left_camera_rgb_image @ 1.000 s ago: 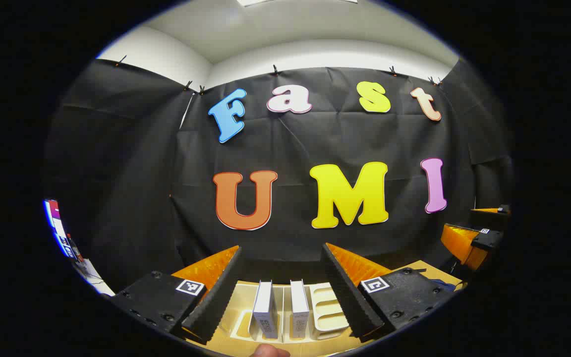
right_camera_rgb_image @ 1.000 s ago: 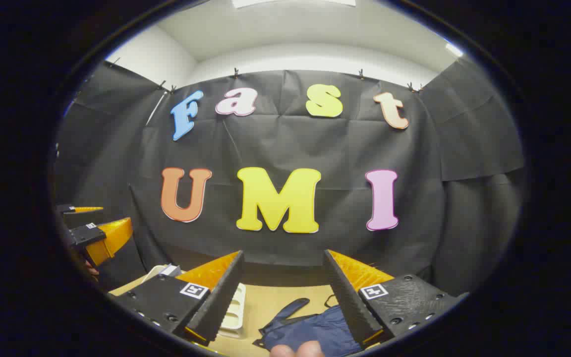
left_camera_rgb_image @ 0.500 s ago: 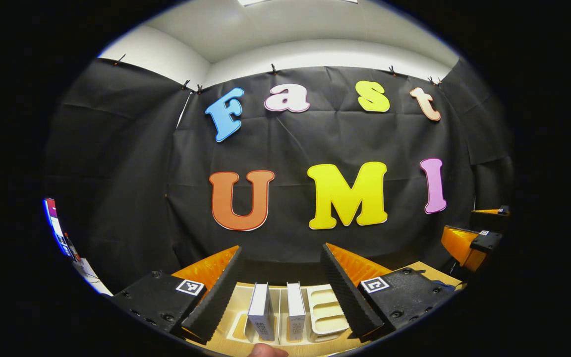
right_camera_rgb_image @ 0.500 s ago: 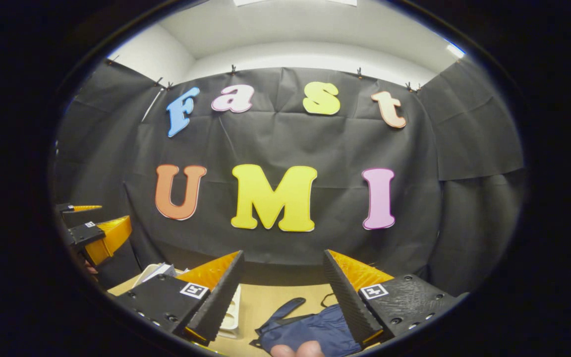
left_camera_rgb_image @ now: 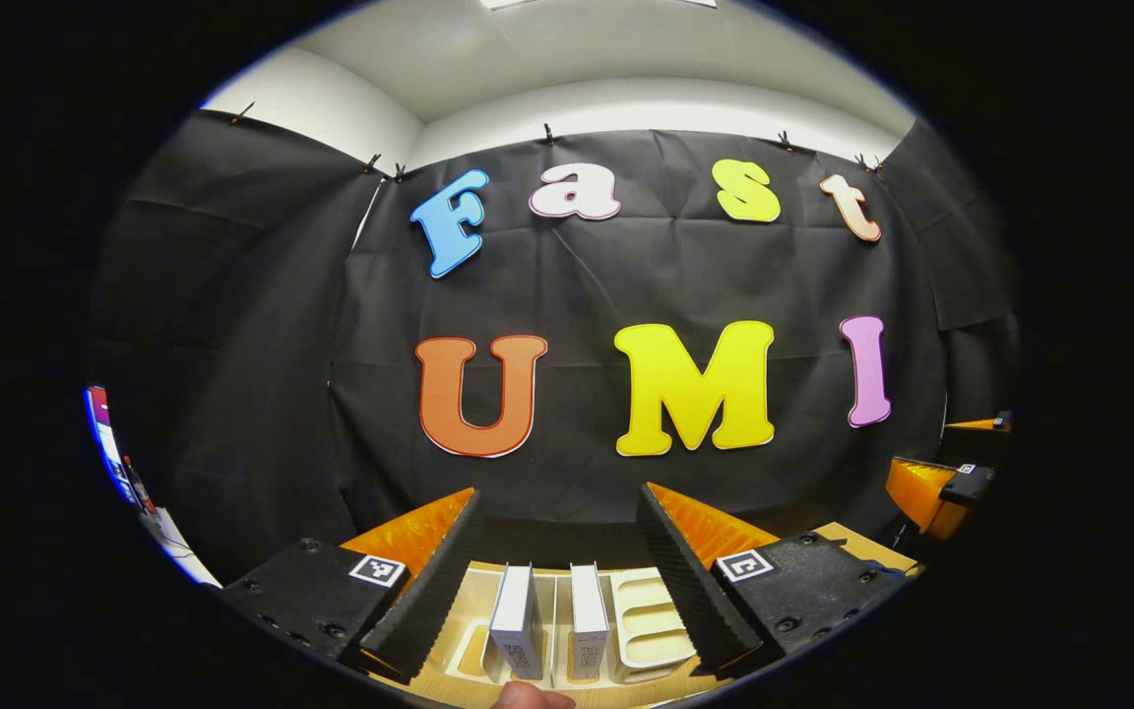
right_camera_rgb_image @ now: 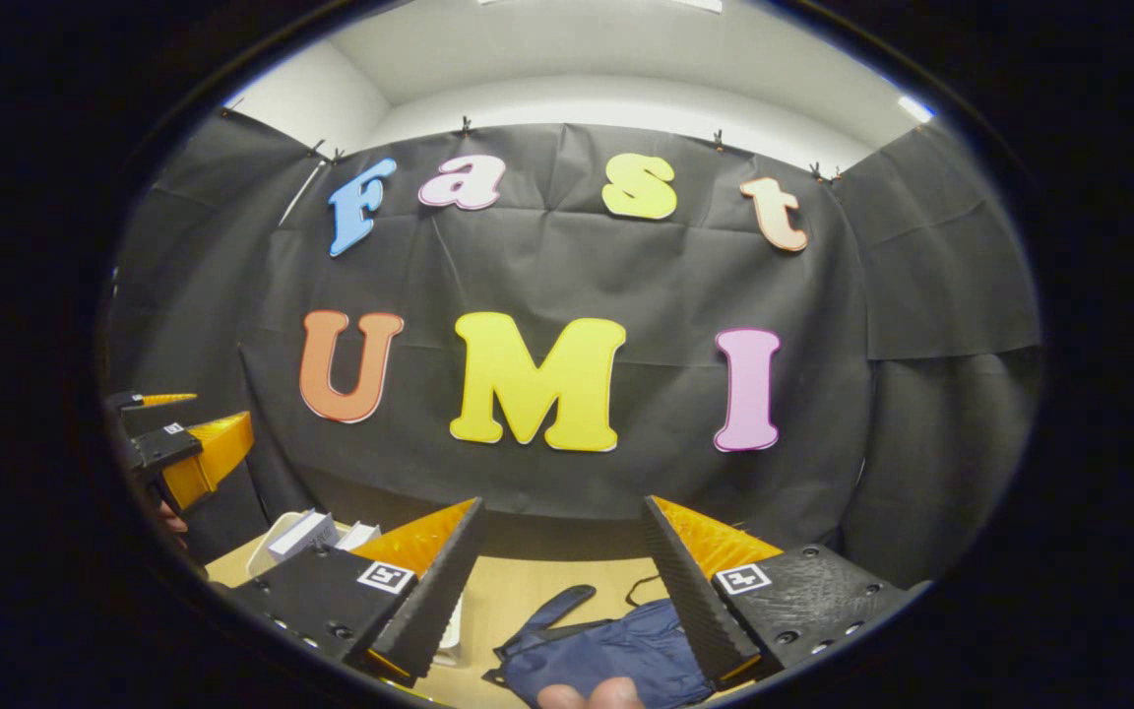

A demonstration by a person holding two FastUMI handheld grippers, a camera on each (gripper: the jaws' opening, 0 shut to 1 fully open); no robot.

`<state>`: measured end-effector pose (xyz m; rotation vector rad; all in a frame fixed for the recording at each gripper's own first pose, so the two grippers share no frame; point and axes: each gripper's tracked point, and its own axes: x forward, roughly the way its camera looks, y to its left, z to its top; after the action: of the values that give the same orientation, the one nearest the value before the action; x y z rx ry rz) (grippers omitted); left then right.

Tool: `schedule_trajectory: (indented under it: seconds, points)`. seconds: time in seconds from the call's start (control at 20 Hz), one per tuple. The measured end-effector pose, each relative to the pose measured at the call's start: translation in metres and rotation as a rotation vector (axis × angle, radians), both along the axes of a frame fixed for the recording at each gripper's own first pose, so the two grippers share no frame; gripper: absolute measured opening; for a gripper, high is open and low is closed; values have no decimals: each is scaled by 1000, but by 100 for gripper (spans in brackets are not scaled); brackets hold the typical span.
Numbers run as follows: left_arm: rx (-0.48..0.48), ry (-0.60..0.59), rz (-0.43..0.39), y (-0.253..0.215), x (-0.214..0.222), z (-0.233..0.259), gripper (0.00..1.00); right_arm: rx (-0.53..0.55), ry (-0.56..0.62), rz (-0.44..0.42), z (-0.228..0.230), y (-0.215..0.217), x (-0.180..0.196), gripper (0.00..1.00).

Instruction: Open the schoolbag, grab two books from the bookshelf and put them into the schoolbag.

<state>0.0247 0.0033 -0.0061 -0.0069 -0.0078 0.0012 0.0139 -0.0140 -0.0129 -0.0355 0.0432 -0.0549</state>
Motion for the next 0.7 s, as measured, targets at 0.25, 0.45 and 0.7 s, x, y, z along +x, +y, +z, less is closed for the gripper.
schedule_trajectory:
  seconds: [0.25, 0.45, 0.7]
  points:
    - [-22, 1, -11, 1, 2, -4, 99, -17, 93, -12, -29, -3, 1, 98]
    - [-18, -1, -7, 7, 3, -5, 99, -56, 157, -14, -55, -2, 0, 95]
    - [-17, 6, -4, 13, 5, -11, 98, -82, 348, 14, -119, 8, -8, 95]
